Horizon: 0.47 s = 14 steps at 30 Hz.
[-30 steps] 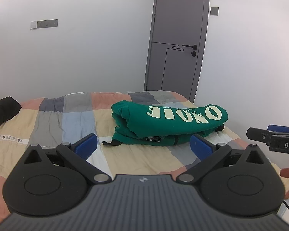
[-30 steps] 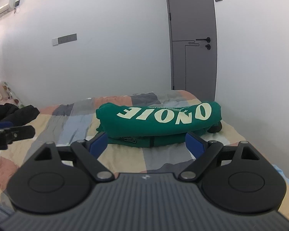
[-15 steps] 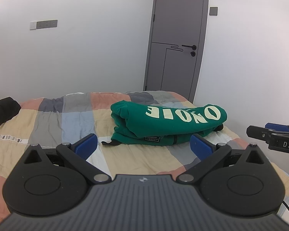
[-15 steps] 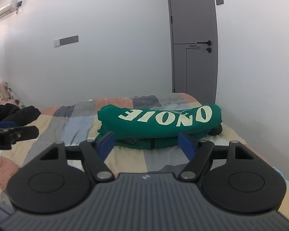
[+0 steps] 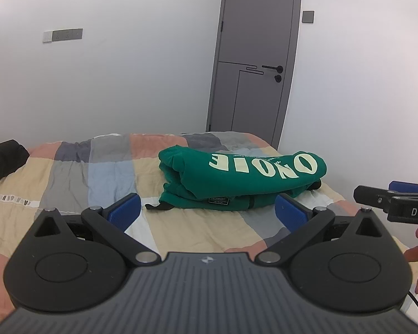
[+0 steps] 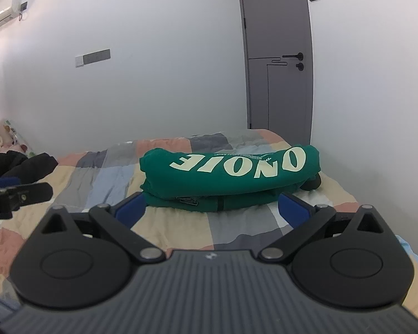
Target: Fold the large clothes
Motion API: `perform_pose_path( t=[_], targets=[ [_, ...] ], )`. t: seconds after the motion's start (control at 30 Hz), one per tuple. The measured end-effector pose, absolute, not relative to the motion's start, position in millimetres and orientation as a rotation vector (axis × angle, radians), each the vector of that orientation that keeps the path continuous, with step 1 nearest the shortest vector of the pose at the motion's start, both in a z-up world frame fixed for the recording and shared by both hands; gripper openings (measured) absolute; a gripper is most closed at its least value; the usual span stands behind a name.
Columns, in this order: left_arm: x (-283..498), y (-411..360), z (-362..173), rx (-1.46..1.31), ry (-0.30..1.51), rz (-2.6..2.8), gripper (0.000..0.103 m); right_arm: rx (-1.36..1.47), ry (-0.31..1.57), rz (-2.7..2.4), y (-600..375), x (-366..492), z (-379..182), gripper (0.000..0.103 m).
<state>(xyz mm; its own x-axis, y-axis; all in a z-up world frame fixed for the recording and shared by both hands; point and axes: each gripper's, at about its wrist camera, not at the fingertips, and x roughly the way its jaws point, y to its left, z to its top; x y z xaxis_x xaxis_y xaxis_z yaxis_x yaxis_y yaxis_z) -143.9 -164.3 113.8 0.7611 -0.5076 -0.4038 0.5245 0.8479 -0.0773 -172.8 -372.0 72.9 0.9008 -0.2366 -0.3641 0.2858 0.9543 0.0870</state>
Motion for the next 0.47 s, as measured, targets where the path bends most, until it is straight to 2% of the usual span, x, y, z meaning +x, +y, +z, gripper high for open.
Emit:
perform_pose_path(
  t=[0.47],
  targets=[
    [-145.2, -165.2, 113.7, 0.031, 0.433, -0.568, 0.103, 0.137, 0.355, -0.278, -369.8, -173.7, 73.2, 0.103]
  ],
)
